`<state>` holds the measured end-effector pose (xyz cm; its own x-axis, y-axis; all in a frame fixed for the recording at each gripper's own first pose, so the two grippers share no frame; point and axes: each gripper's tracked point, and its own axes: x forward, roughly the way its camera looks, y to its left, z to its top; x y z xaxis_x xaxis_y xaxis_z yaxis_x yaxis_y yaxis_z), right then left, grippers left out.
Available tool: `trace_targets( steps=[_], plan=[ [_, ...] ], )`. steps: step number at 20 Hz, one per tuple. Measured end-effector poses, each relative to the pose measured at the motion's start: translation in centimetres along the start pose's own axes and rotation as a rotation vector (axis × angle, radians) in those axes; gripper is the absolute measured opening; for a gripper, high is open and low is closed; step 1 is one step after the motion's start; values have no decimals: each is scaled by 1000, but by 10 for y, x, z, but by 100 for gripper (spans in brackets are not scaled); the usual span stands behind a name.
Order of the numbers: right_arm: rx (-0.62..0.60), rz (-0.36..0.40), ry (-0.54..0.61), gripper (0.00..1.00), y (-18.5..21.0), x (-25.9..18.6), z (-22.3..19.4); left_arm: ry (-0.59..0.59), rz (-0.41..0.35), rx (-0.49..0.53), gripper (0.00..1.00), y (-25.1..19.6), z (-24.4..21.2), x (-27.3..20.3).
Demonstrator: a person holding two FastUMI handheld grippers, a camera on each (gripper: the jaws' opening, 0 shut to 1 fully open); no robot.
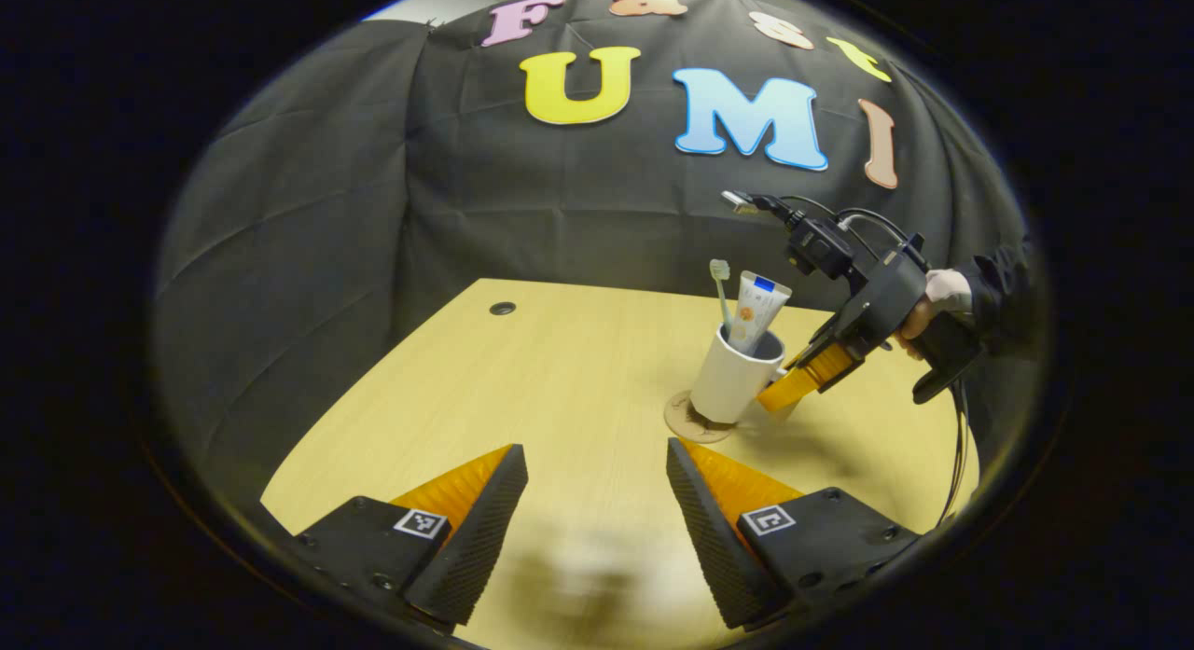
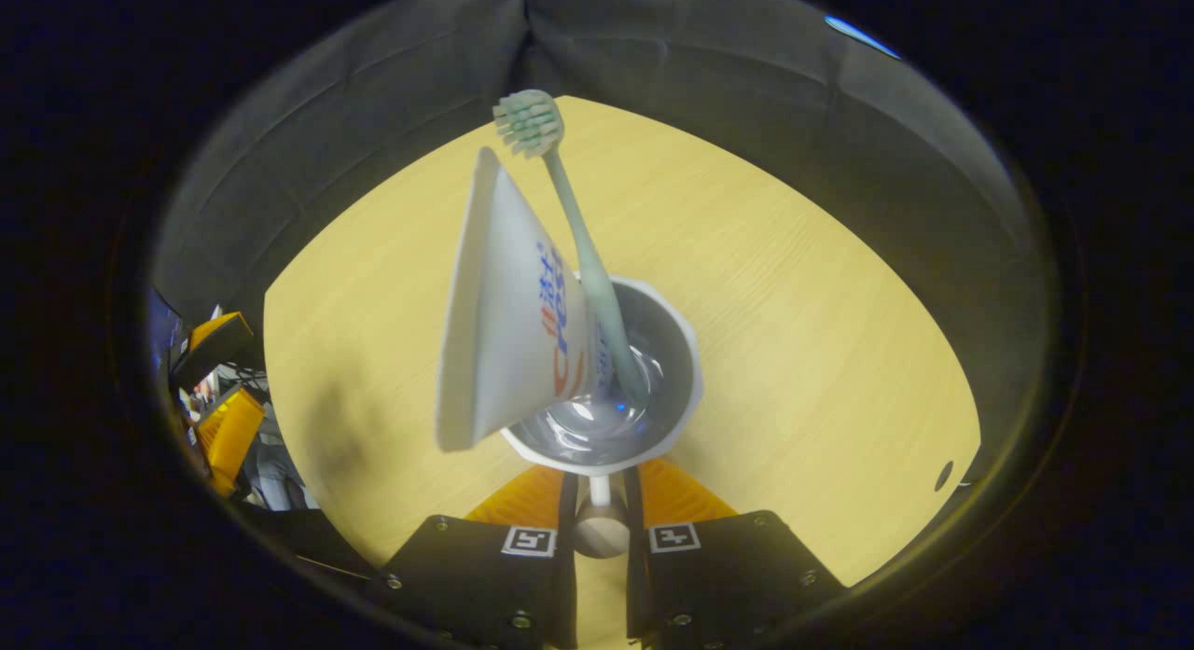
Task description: Put the toothbrush and toothpaste on the desktop into the cup, then pick up the cup and place it on the coaster on the desktop.
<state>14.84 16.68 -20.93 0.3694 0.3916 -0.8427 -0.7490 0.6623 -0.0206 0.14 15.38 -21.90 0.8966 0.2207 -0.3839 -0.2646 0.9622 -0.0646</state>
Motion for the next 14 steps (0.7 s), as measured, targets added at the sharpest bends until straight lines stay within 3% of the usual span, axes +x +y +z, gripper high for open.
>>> trace_targets(
  steps=[14],
  plan=[
    [-6, -51, 59, 21, 6, 17, 2, -1, 35, -34, 99, 16, -7, -5]
  ],
)
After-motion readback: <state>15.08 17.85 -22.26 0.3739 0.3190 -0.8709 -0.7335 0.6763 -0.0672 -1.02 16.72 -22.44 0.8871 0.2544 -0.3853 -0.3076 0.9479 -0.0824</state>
